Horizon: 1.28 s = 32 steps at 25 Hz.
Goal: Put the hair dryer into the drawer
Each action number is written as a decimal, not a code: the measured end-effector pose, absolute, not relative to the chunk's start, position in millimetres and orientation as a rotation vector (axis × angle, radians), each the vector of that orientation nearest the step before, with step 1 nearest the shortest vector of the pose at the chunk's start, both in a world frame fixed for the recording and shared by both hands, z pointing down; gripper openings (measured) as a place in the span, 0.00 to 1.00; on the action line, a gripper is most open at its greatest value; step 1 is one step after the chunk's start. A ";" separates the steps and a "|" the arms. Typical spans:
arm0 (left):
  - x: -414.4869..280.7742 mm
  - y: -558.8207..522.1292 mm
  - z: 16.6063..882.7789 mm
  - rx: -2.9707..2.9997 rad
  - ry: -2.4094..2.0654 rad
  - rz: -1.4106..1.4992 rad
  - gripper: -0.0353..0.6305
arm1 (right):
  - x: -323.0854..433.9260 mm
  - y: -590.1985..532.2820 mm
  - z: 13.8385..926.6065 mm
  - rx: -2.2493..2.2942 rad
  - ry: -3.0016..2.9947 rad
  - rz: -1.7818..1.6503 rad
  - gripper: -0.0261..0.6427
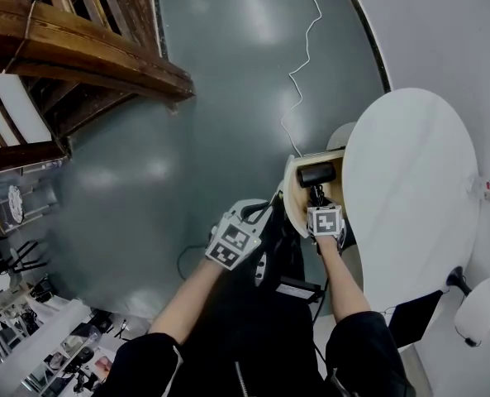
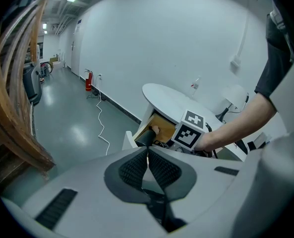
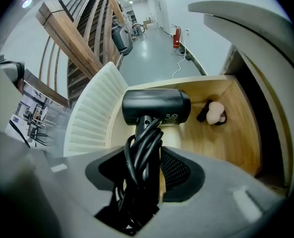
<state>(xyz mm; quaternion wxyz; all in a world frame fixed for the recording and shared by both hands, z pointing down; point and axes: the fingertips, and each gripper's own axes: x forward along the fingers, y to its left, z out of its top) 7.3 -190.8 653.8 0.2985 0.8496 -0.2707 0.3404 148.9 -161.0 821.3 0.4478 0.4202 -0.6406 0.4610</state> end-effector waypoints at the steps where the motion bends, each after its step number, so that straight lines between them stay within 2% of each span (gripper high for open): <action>1: 5.9 -190.9 654.1 2.255 -0.720 0.904 0.08 | 148.5 -161.8 823.1 1.040 -1.584 1.138 0.33; 32: -10.5 -187.2 675.4 2.189 -0.721 0.900 0.08 | 145.4 -166.5 864.2 1.005 -1.475 1.126 0.34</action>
